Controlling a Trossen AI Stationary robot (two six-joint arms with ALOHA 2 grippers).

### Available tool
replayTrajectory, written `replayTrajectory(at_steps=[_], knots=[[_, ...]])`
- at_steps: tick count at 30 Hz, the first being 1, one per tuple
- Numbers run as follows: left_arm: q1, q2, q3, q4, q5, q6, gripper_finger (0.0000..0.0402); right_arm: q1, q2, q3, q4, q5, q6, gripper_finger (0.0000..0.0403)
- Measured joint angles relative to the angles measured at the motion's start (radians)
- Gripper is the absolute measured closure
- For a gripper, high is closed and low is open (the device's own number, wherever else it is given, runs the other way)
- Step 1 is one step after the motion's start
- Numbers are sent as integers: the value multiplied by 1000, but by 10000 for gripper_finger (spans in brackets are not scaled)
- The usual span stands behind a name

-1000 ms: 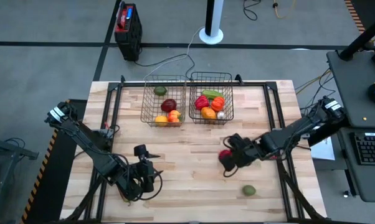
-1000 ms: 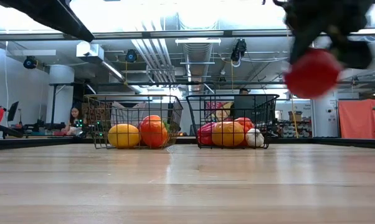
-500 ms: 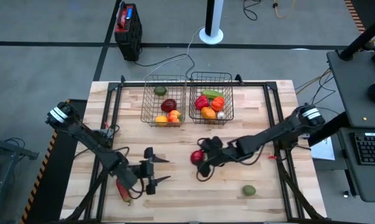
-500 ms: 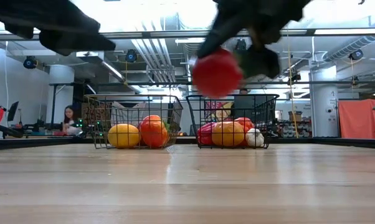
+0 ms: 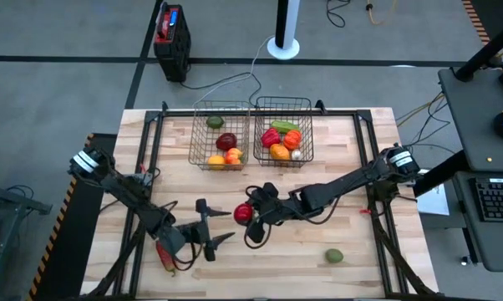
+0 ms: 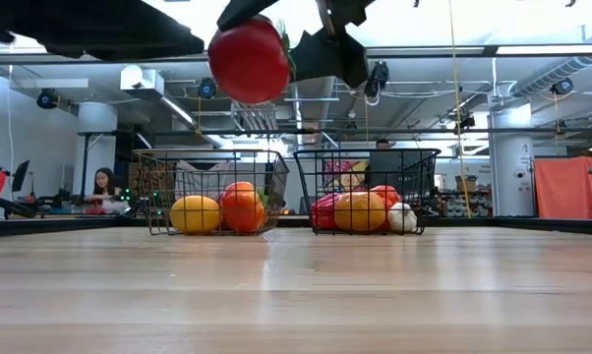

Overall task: Sort produce into baskets
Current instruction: Put the red tomato into the silver wire basket

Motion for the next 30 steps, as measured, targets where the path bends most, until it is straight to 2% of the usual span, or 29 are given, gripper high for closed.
replayTrajectory(at_steps=[5, 13, 21, 25, 30], knots=[[9, 62, 35, 4, -110, 47, 117, -2, -1, 0, -2, -1, -1, 84], [49, 139, 87, 41, -123, 98, 117, -3, -1, -3, -8, -3, -4, 82], [70, 149, 107, 41, -132, 128, 117, -3, -1, -3, -13, 1, -11, 87], [81, 149, 113, 41, -82, 140, 117, -2, -1, -4, -19, -1, -8, 82], [89, 157, 123, 43, -80, 172, 117, -3, -2, -5, -24, -3, -2, 84]])
